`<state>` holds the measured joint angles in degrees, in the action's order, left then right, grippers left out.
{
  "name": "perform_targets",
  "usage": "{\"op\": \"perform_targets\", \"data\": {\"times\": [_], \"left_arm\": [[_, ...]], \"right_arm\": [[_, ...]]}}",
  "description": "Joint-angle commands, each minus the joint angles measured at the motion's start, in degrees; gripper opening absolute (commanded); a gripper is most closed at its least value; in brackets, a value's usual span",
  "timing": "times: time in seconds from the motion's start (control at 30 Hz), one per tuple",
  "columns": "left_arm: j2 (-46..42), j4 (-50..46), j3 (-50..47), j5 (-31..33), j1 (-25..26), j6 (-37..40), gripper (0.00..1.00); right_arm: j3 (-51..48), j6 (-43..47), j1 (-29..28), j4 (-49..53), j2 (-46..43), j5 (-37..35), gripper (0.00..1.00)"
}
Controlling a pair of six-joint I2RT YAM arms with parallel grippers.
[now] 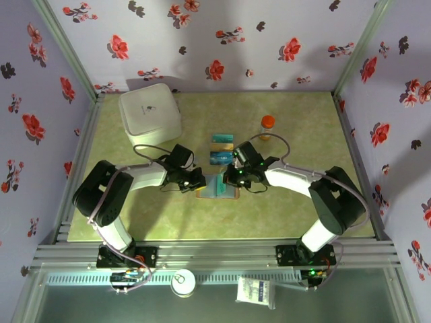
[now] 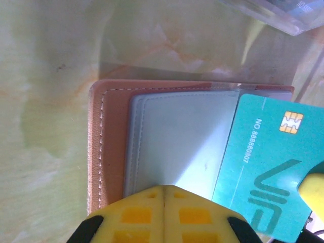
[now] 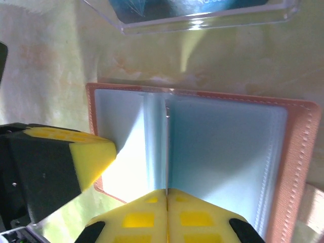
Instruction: Take the credit cards out of the card holder
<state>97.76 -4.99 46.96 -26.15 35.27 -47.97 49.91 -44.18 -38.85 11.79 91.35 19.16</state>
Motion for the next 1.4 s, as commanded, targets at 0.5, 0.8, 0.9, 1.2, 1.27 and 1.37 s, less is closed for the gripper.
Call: {"op": "perform_targets", "data": {"times": [0.5,0.8,0.9,1.2,1.27,1.37], "left_arm": [[-6.76,-1.54,-1.61,1.89,-1.57,-0.77,0.10],[-10.78,-5.42,-3.82,3.83,-3.34,1.23,0.13],[-12.81,-6.48,-5.23,4.22,-4.53,1.65,0.14],[-18.93,-10.11,-8.43,5.64,-6.85,2.83,0.17],[-19.95,-10.52,-9.06,5.87,-7.17,2.82,0.17],[-20.91,-10.61,-10.18,6.13,-7.61,2.71,0.17]], "right_arm": [[23.56,49.34,1.82,28.37,2.85,-7.00,0.00],[34.53,79.04,2.98,35.58,8.05,-9.35,0.00],[38.69,84.96,3.48,37.37,10.72,-11.81,0.00],[53.40,93.91,7.62,41.99,20.62,-7.68,0.00],[56.41,94.91,8.37,42.63,22.69,-7.09,0.00],[61.71,95.75,9.72,44.09,26.56,-5.34,0.00]]}}
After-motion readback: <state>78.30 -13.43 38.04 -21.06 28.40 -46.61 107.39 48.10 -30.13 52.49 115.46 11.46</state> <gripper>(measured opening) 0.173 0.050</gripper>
